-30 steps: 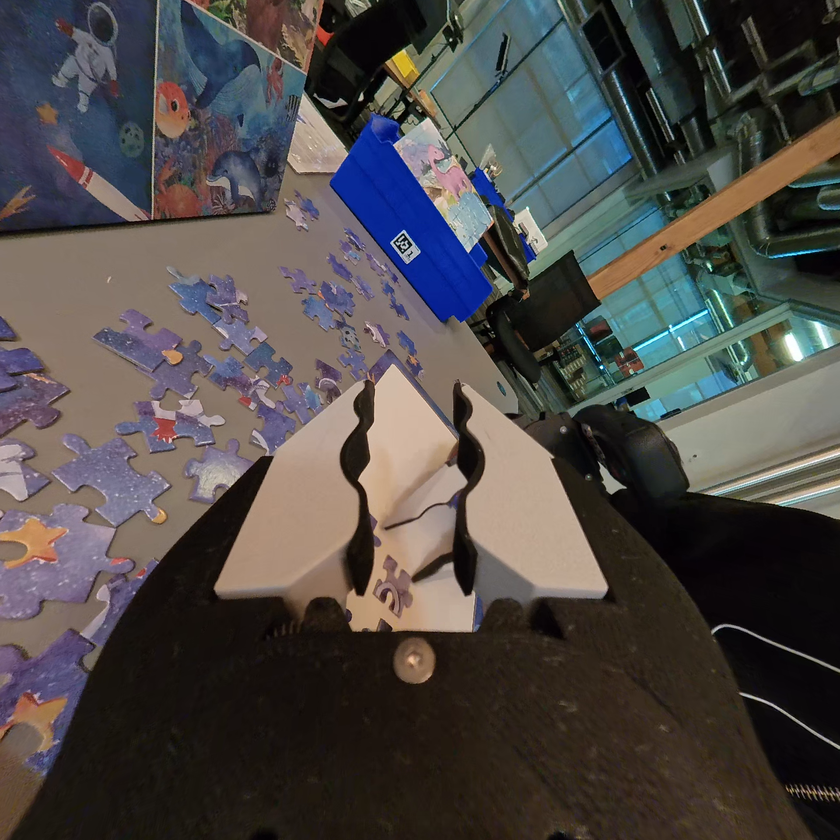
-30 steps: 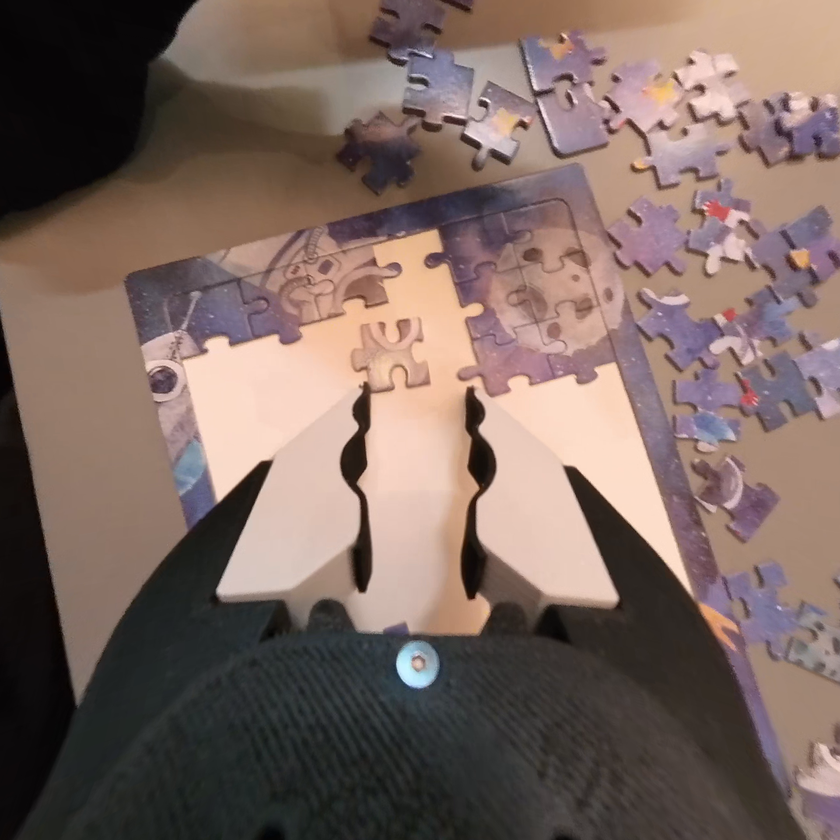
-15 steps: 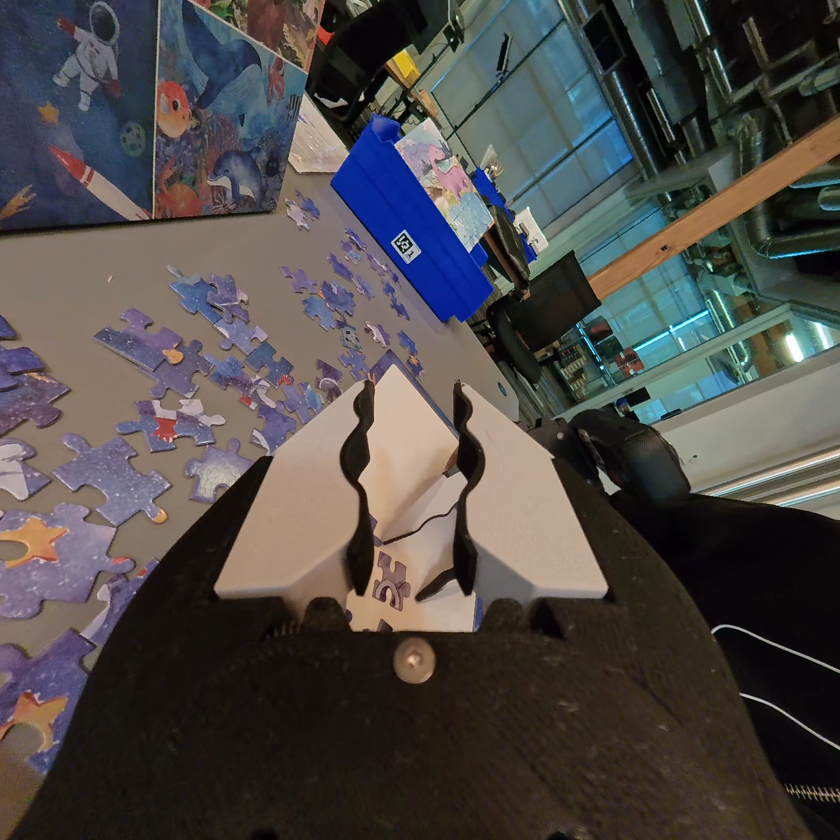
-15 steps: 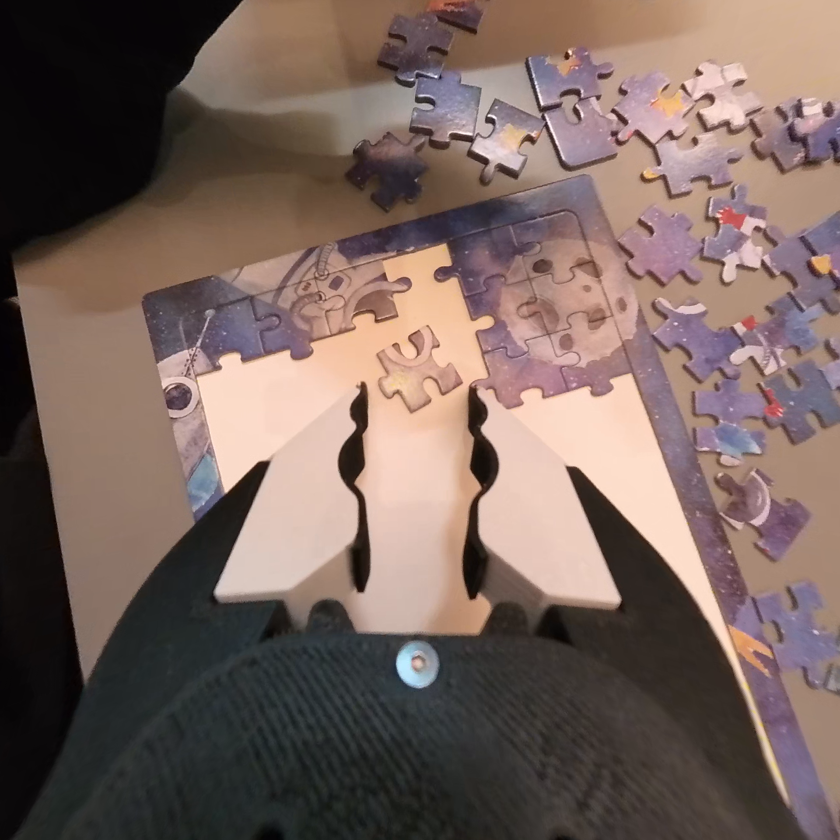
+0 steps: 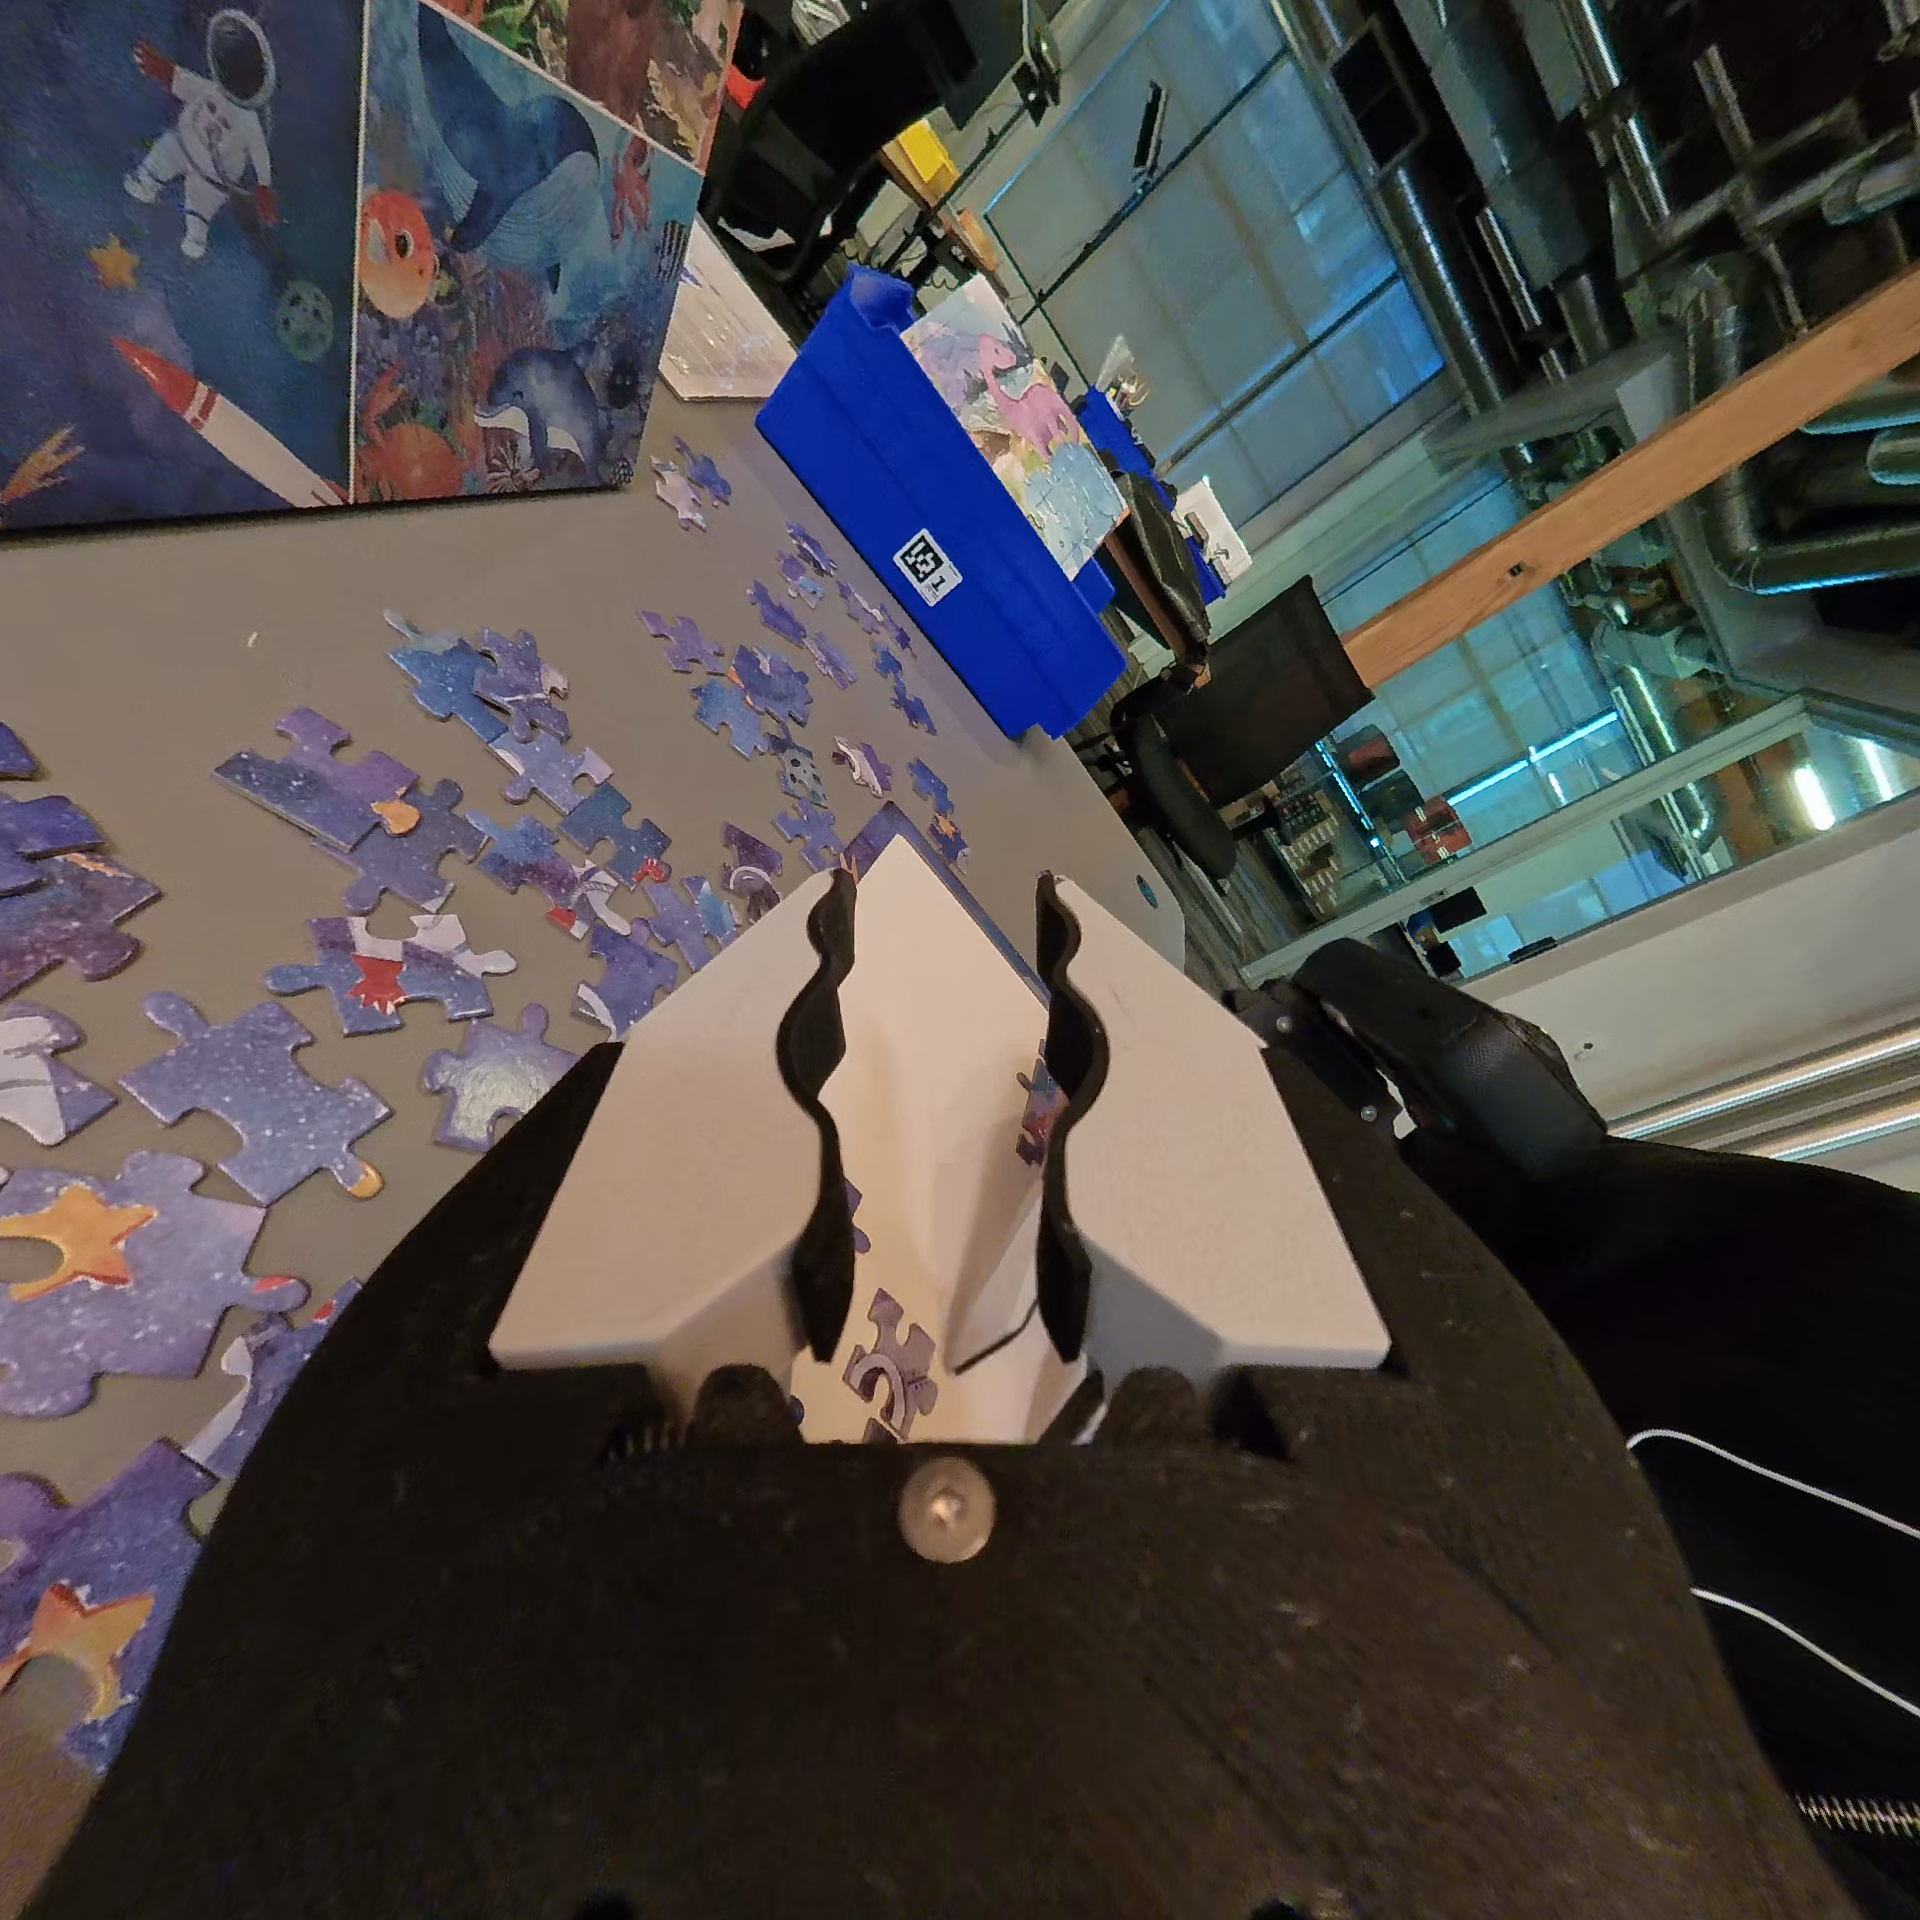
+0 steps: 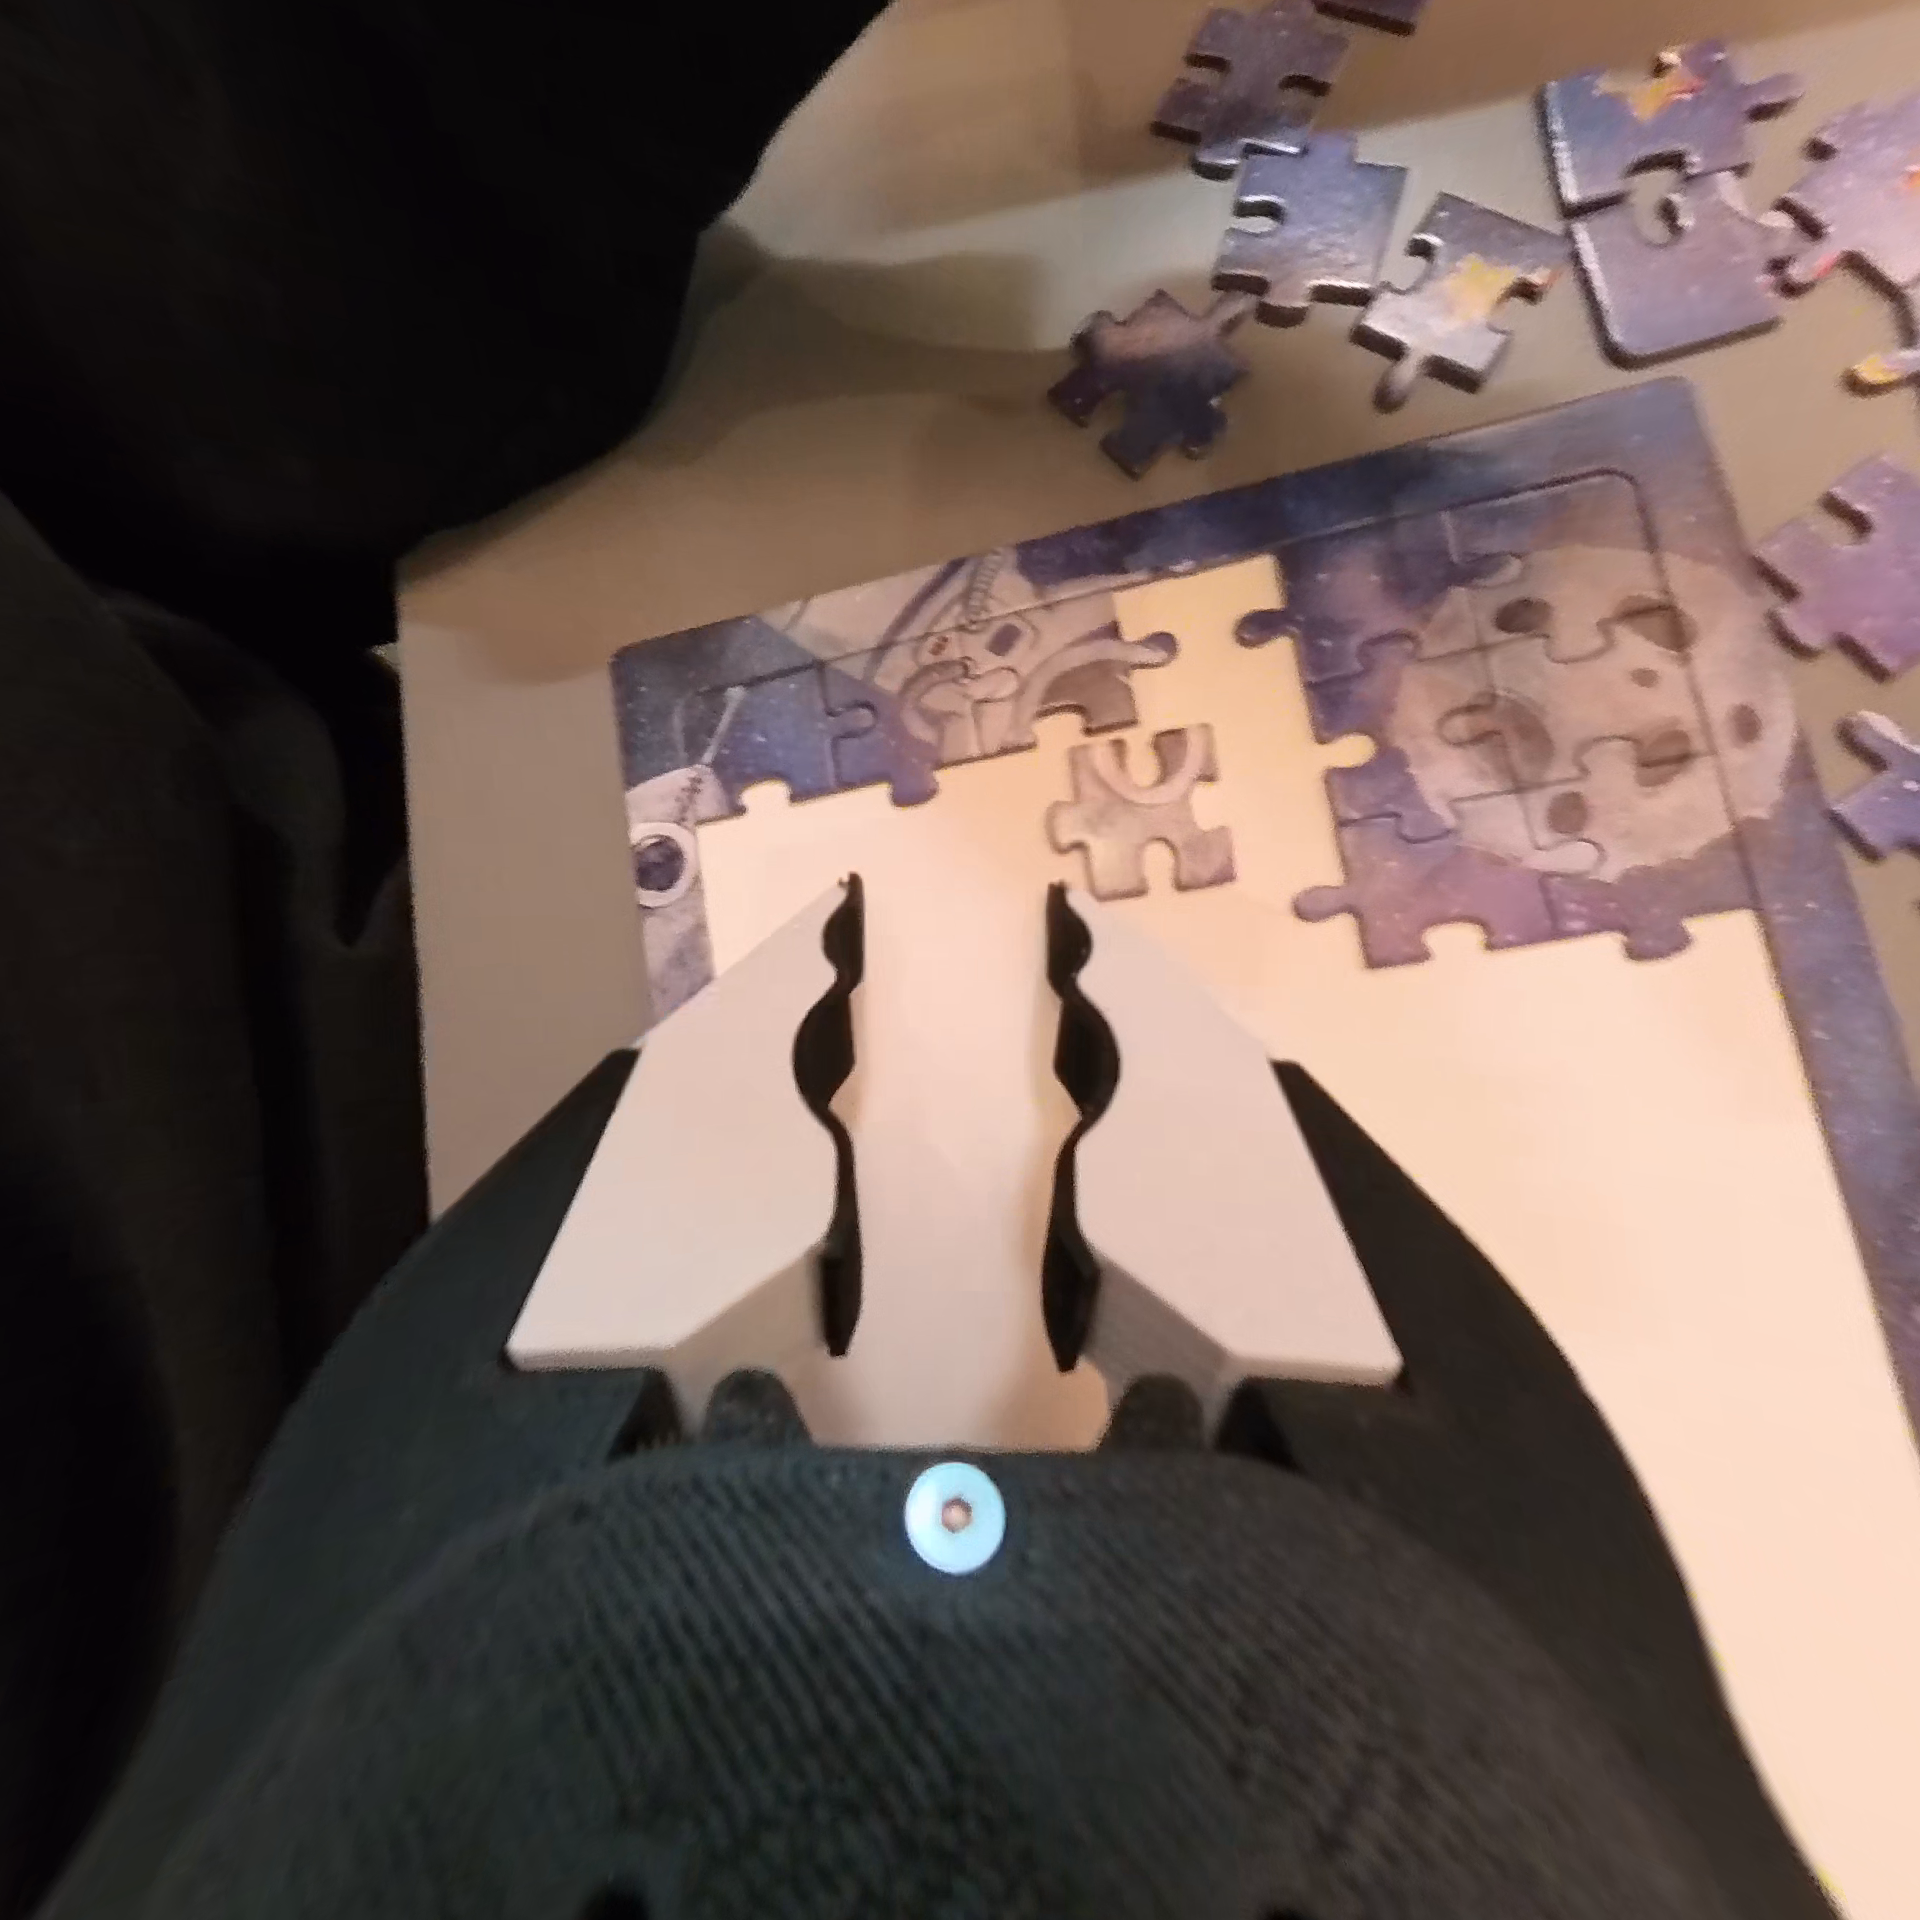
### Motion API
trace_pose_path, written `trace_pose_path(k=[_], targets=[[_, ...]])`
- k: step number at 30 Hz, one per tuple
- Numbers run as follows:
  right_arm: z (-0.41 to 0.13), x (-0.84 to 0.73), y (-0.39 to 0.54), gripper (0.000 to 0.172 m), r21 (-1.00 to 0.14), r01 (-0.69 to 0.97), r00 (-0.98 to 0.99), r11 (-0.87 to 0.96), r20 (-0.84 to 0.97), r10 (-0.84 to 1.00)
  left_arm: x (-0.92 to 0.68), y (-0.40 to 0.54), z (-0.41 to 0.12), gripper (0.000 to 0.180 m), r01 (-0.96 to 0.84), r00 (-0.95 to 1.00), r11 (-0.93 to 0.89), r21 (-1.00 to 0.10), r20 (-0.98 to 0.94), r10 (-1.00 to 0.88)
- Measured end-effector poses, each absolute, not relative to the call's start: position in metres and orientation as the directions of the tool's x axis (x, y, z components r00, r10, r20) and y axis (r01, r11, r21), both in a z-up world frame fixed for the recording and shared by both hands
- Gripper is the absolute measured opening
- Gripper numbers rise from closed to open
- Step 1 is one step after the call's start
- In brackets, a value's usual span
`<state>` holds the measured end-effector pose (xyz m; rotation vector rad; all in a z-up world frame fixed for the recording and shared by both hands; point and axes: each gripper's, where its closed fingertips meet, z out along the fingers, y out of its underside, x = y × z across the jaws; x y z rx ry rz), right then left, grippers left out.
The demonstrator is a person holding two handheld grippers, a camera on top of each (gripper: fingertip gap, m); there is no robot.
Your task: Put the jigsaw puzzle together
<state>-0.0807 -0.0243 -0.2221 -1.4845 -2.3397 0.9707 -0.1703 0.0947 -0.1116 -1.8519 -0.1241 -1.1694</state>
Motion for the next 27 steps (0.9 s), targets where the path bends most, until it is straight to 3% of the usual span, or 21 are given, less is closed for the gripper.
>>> trace_pose_path(k=[6,11,27], targets=[[-0.219,-0.097,-0.005,0.045,-0.677,0.676,-0.436,0.290,-0.050,0.899,-0.170,0.095,-0.111,0.033,0.510,0.544,-0.577,-0.639,0.758,-0.359],[-0.223,-0.104,-0.005,0.053,-0.701,0.655,-0.447,0.283,-0.056,0.893,-0.170,0.095,-0.111,0.033,0.510,0.544,-0.576,-0.639,0.758,-0.359],[-0.220,-0.085,-0.016,0.043,-0.645,0.707,-0.460,0.290,-0.108,0.881,-0.170,0.095,-0.111,0.033,0.512,0.543,-0.576,-0.637,0.760,-0.358]])
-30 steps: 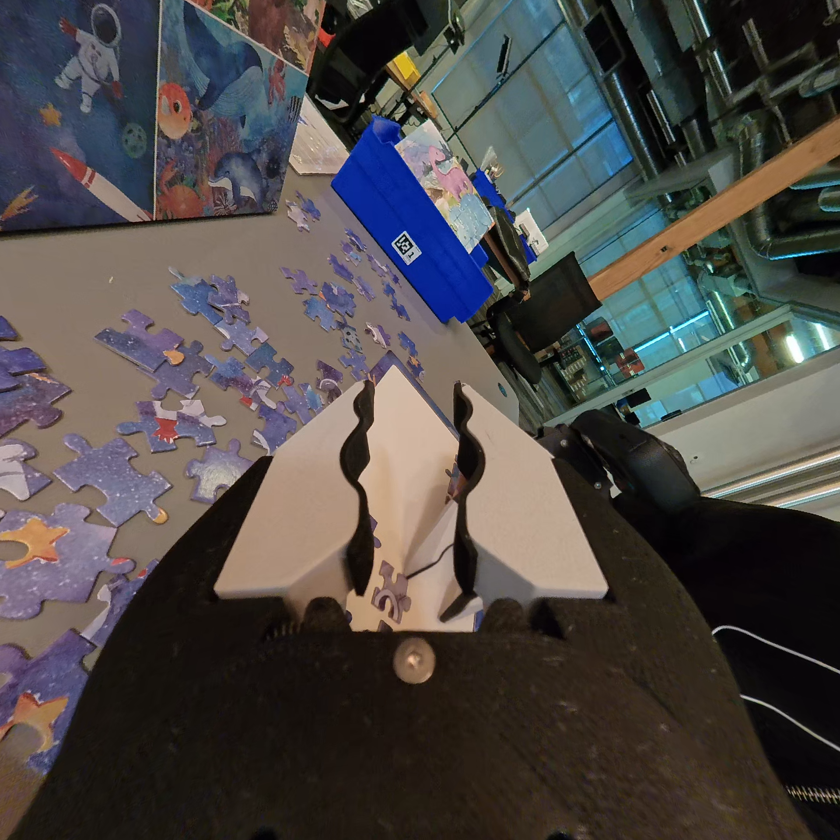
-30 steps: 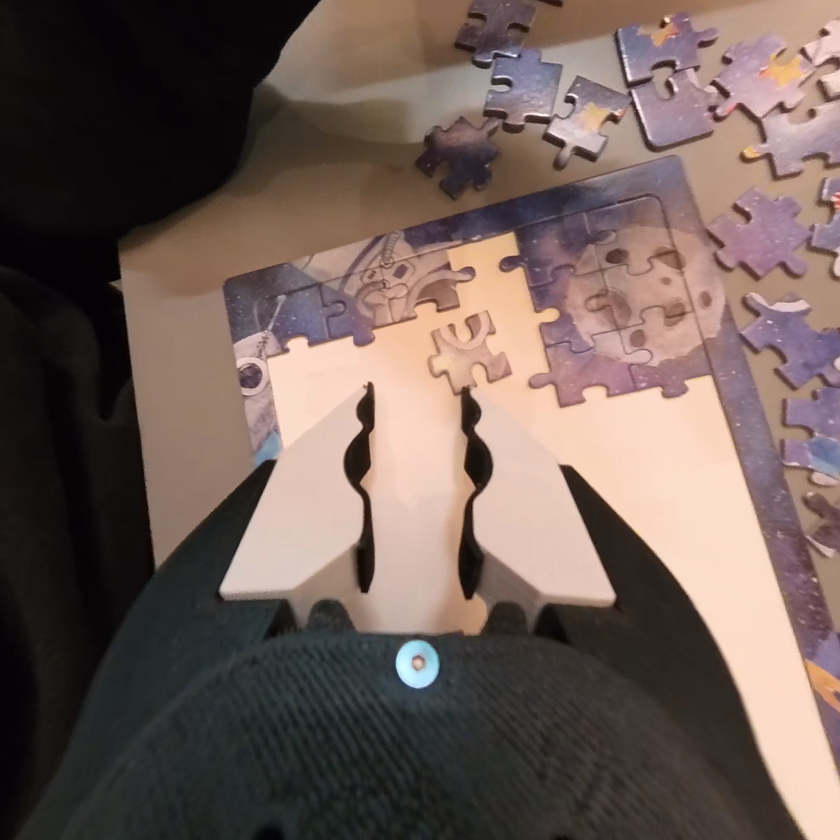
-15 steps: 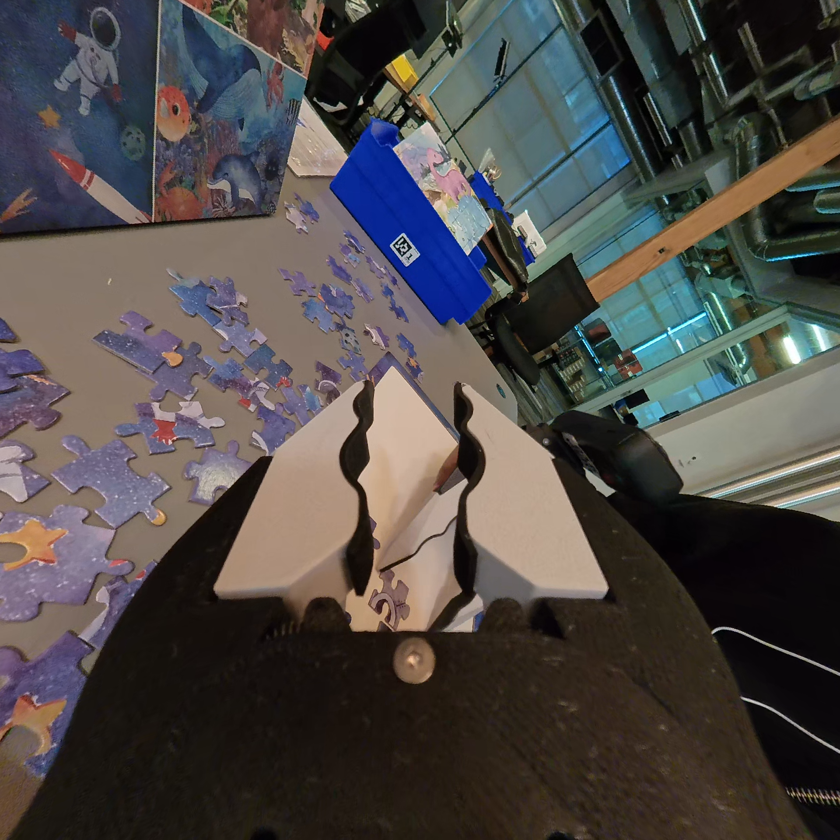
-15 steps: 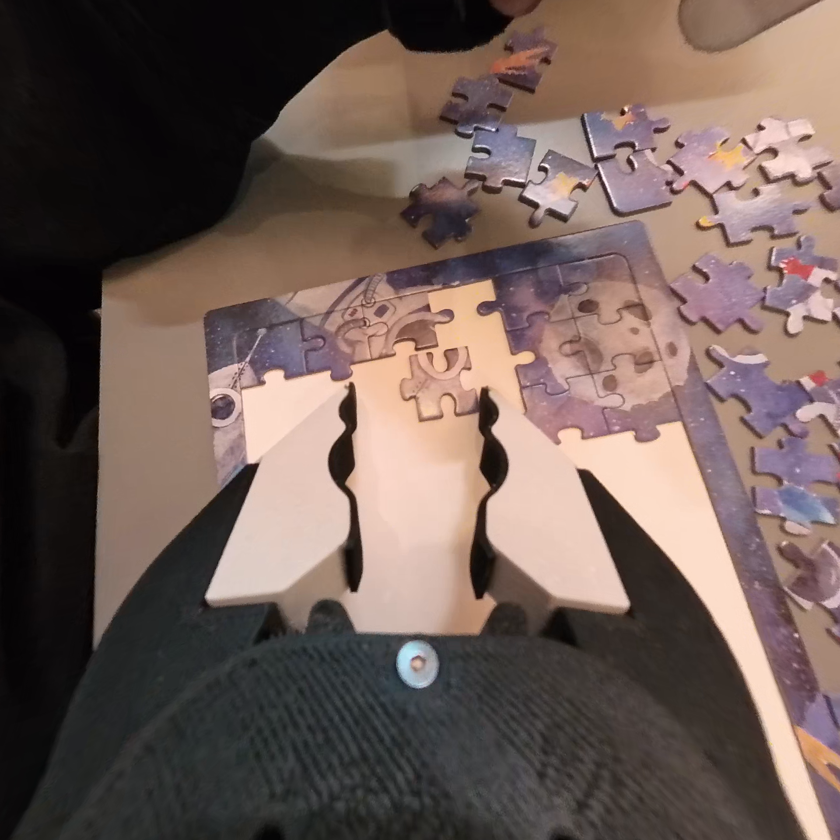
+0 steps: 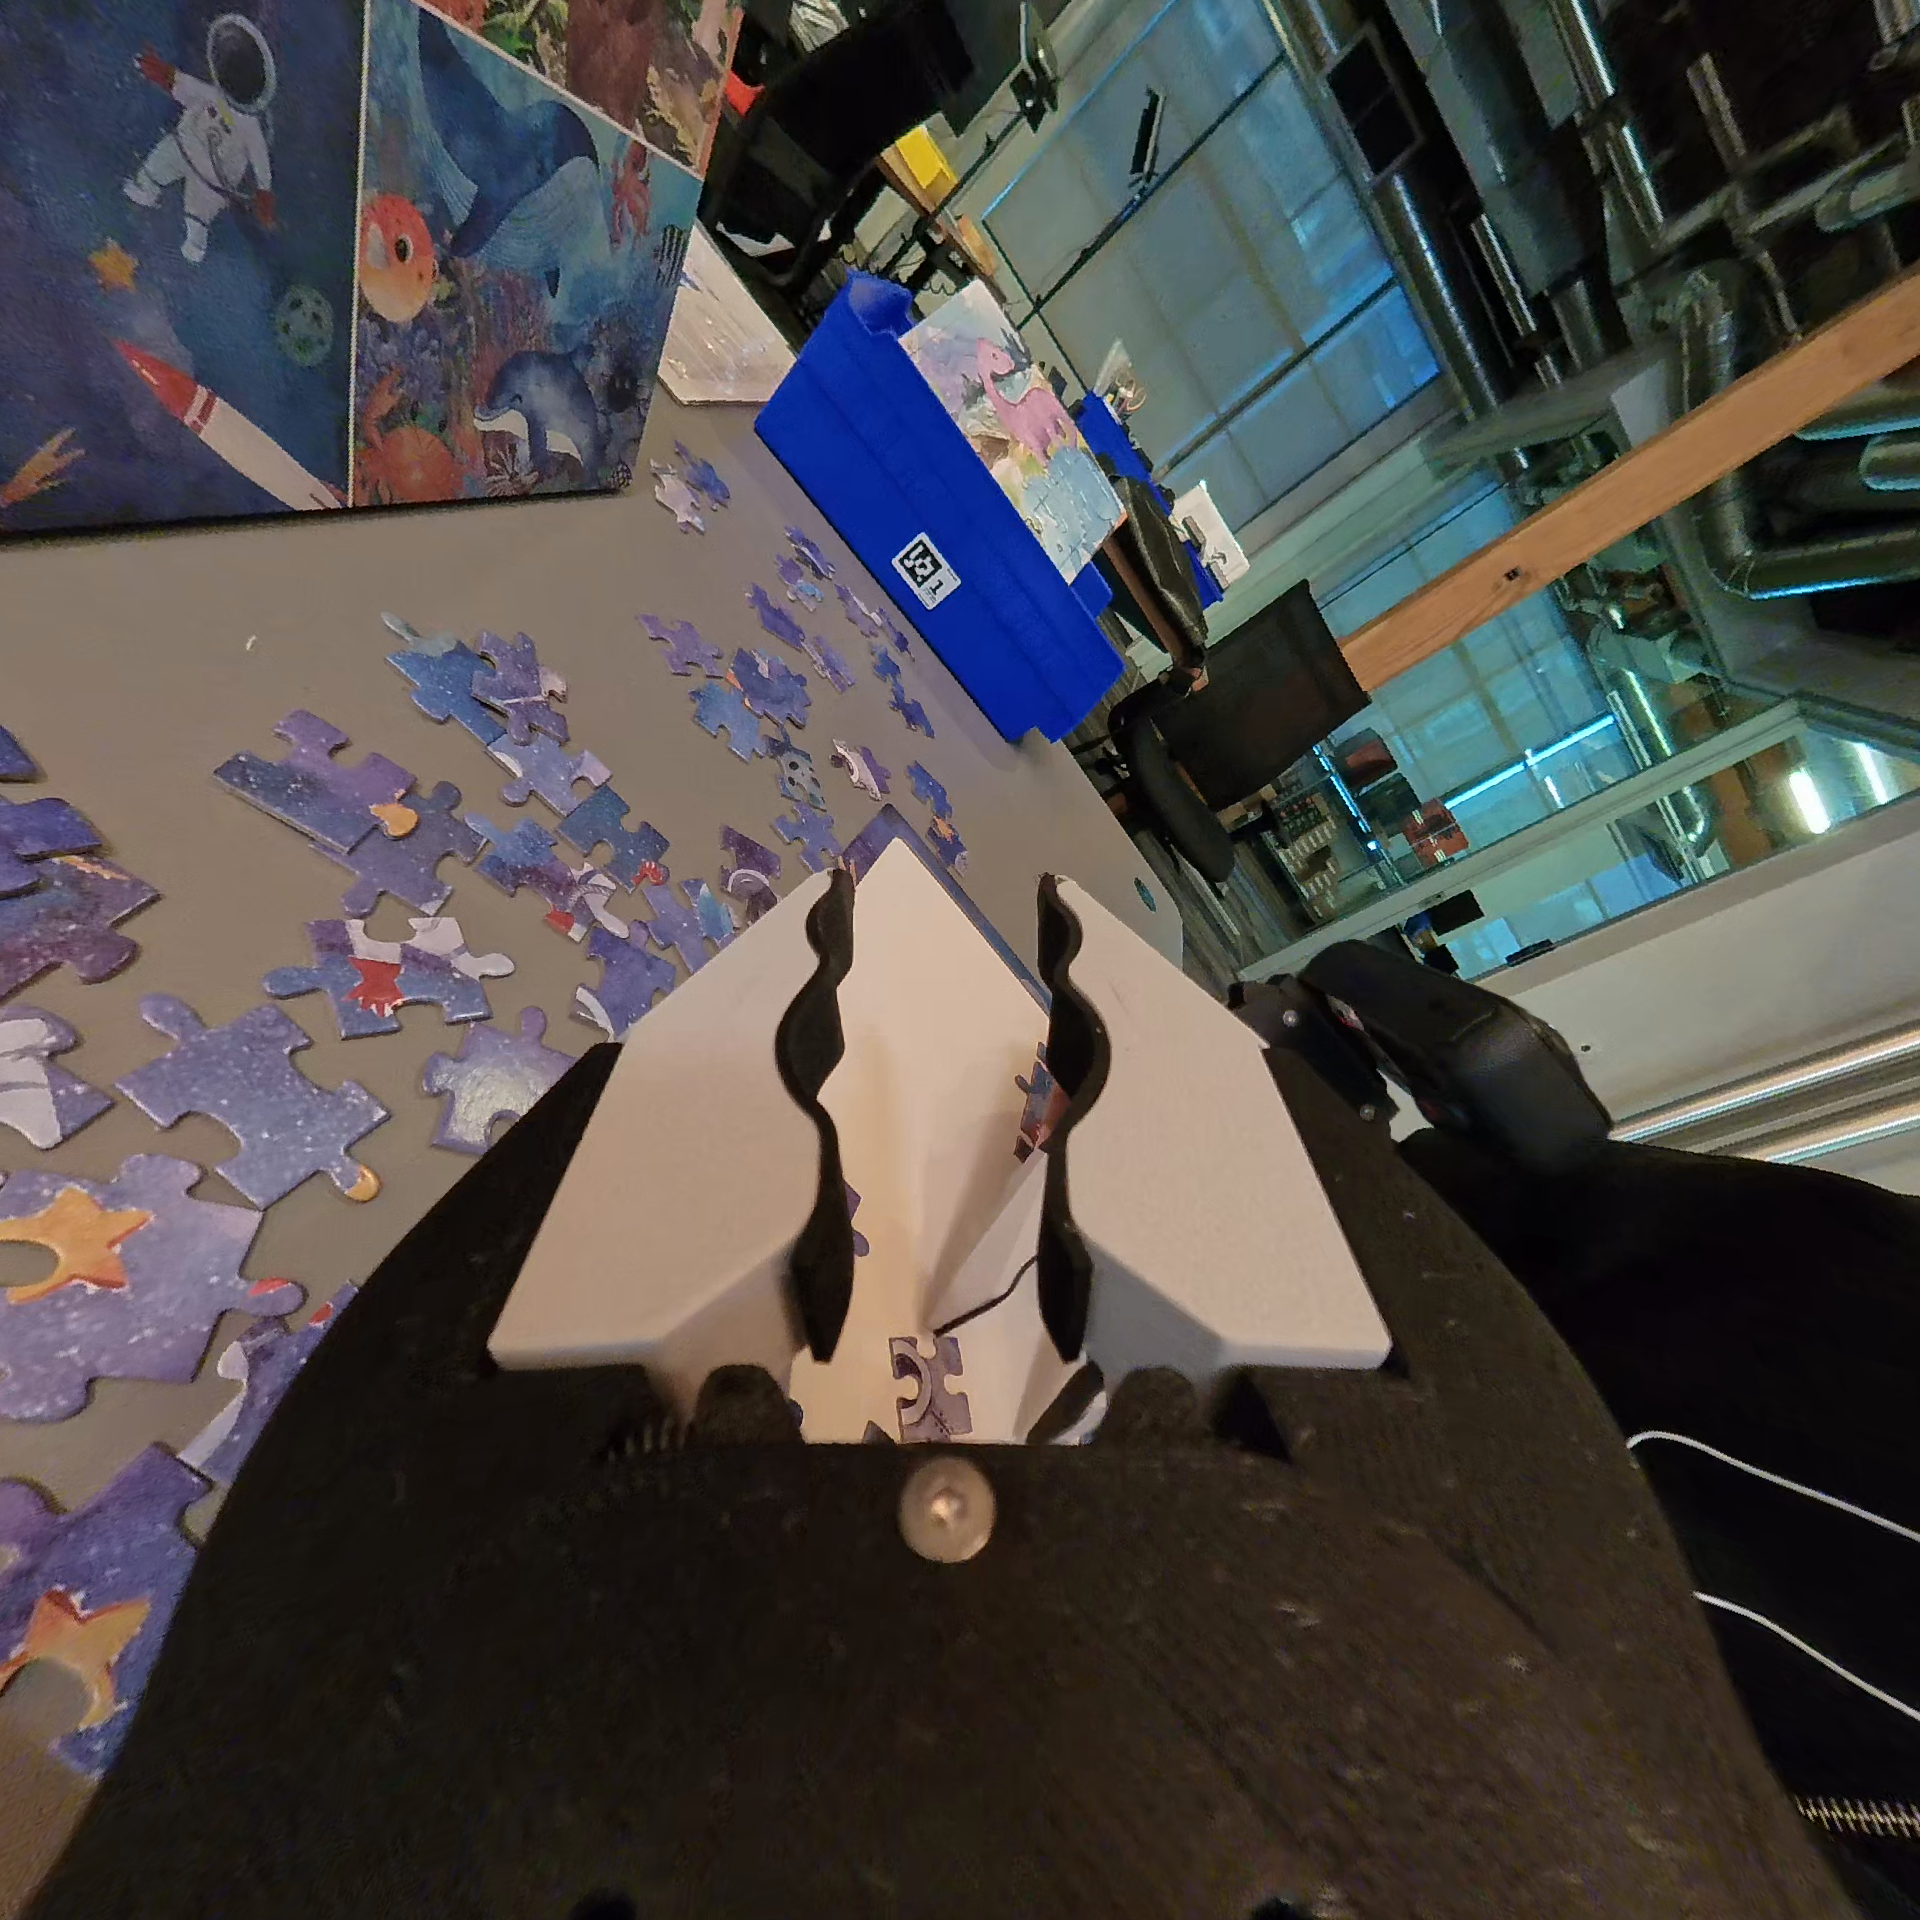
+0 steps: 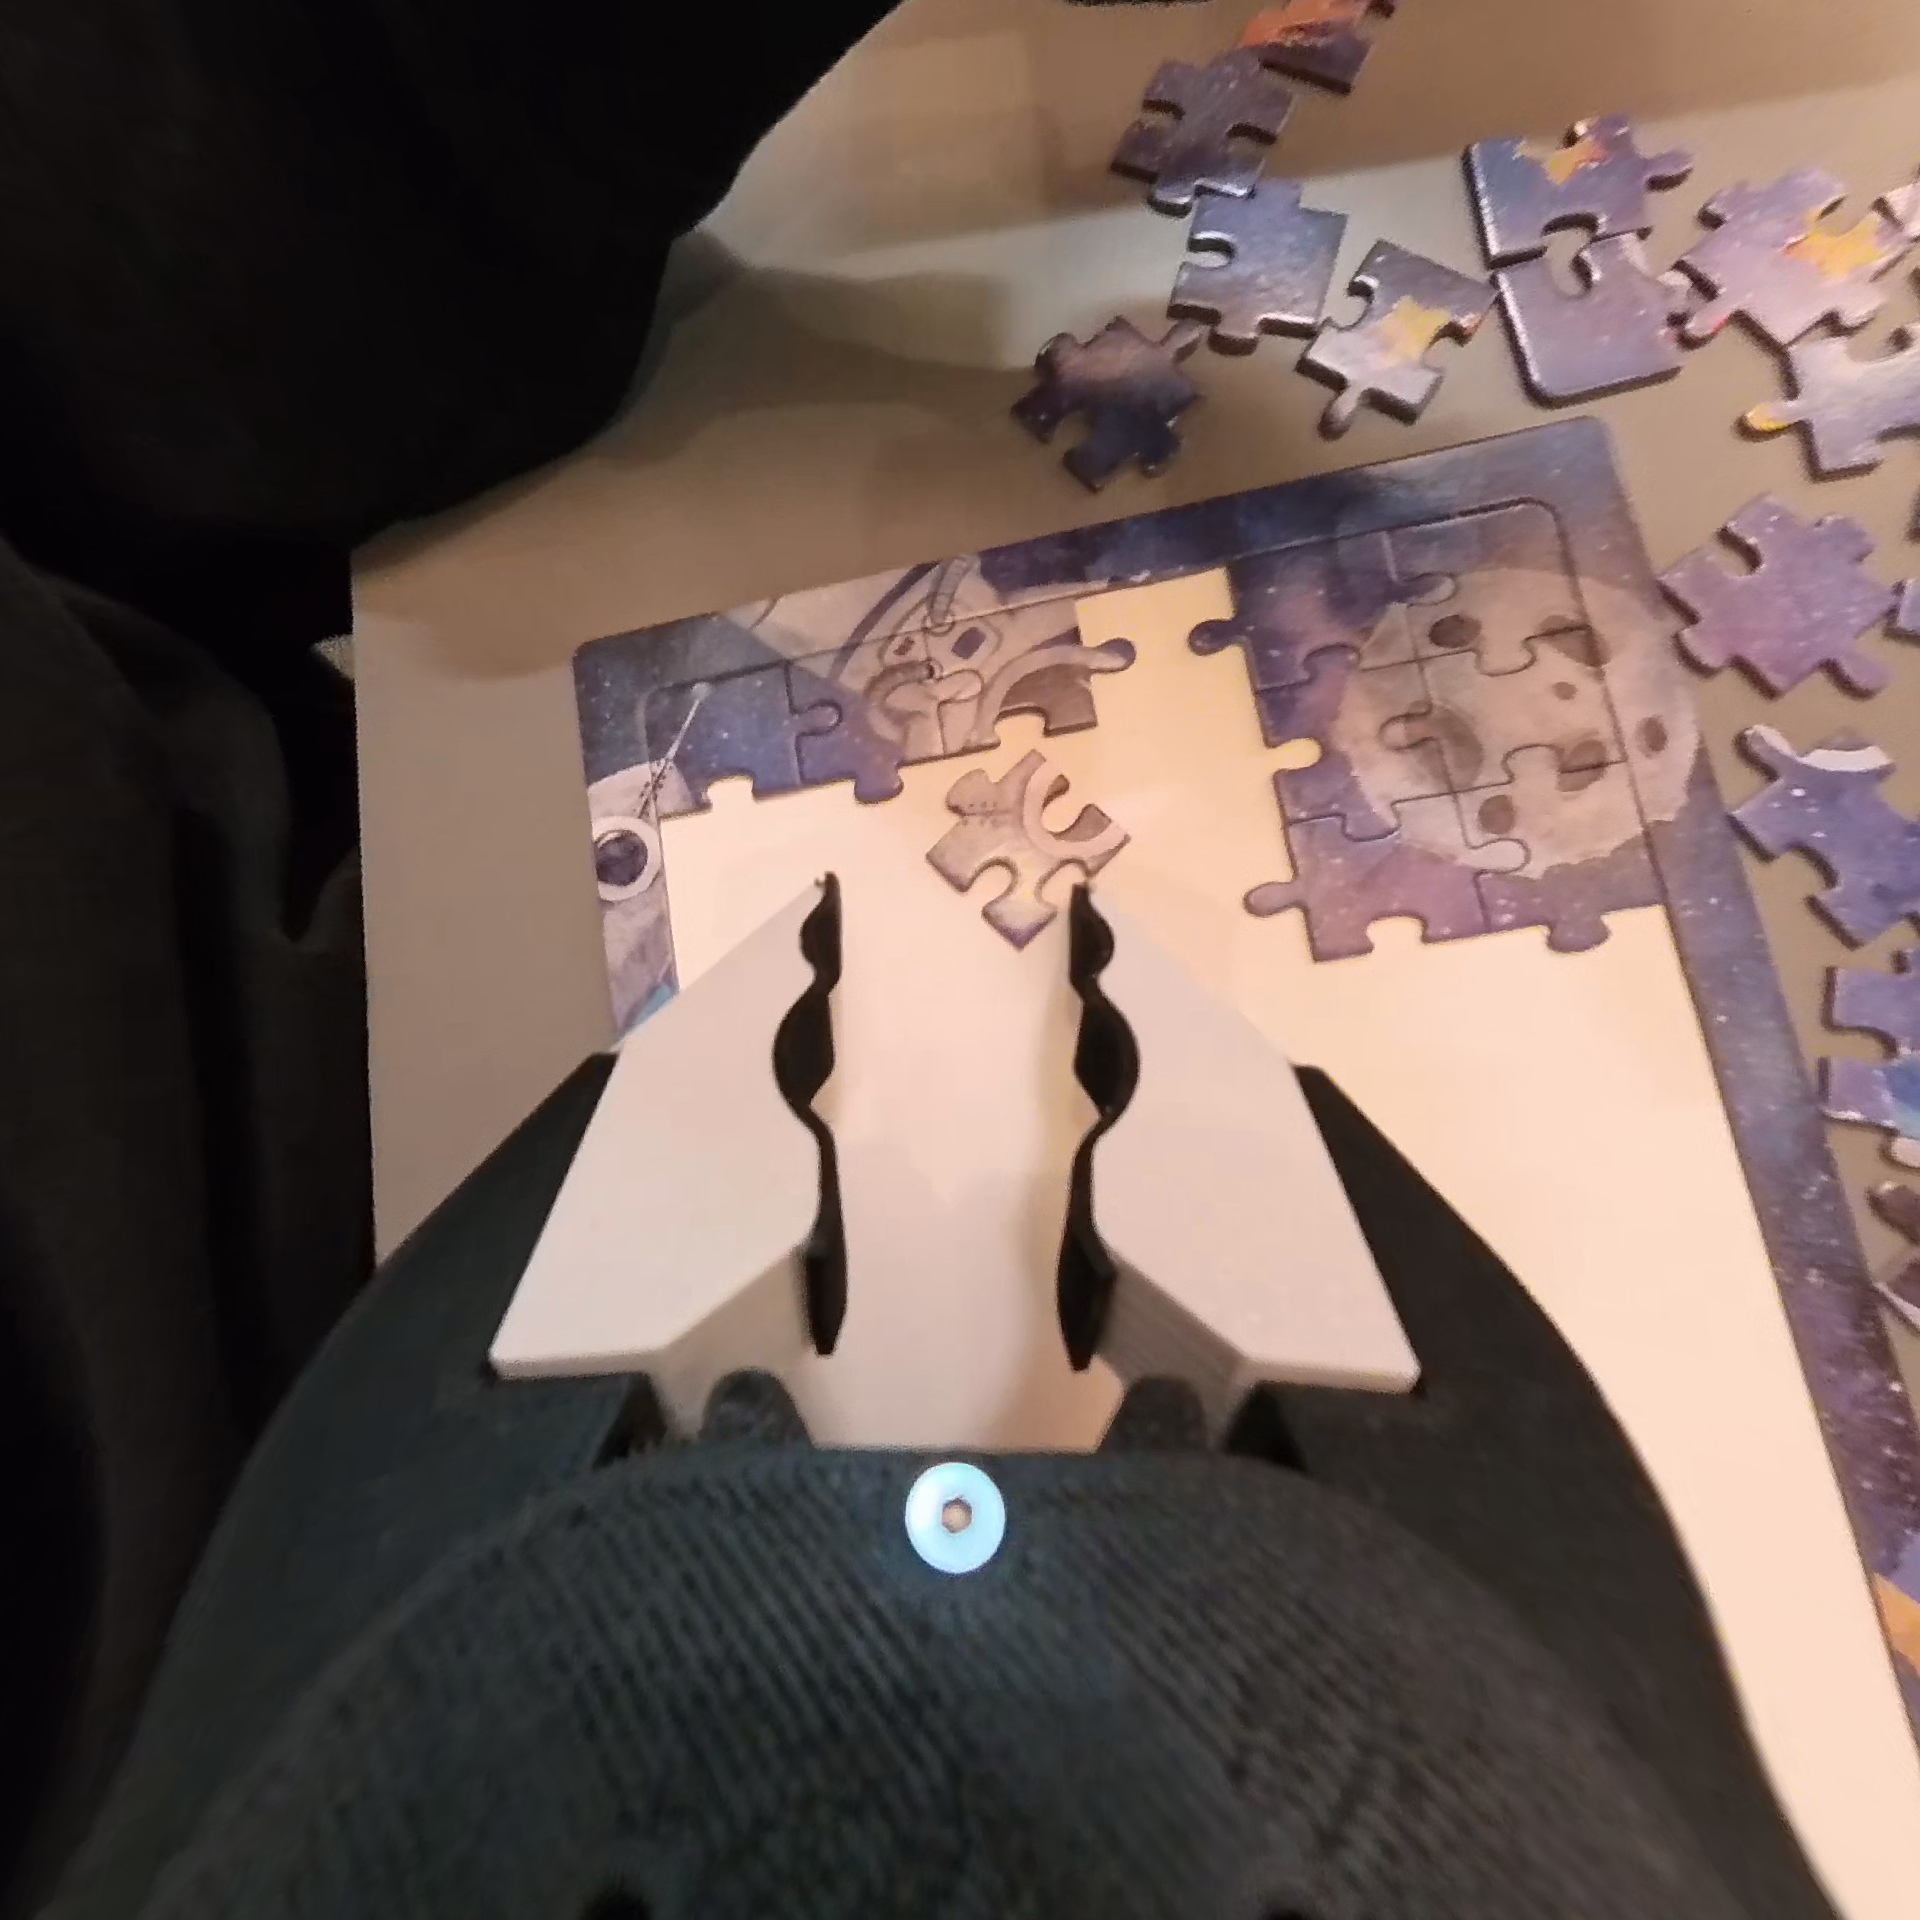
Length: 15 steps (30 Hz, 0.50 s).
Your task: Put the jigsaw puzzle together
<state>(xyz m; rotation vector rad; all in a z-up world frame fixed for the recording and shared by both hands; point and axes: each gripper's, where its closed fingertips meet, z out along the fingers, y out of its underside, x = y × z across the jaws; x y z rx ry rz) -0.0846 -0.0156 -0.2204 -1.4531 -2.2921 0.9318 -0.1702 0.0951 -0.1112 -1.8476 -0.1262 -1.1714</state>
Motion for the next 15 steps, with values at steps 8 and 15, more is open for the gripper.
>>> trace_pose_path(k=[8,15], targets=[[-0.227,-0.097,-0.008,0.045,-0.627,0.710,-0.410,0.320,0.002,0.912,-0.171,0.095,-0.110,0.033,0.513,0.542,-0.574,-0.639,0.759,-0.361],[-0.227,-0.097,-0.003,0.040,-0.624,0.718,-0.394,0.309,0.003,0.919,-0.171,0.094,-0.110,0.034,0.513,0.542,-0.573,-0.639,0.759,-0.362]])
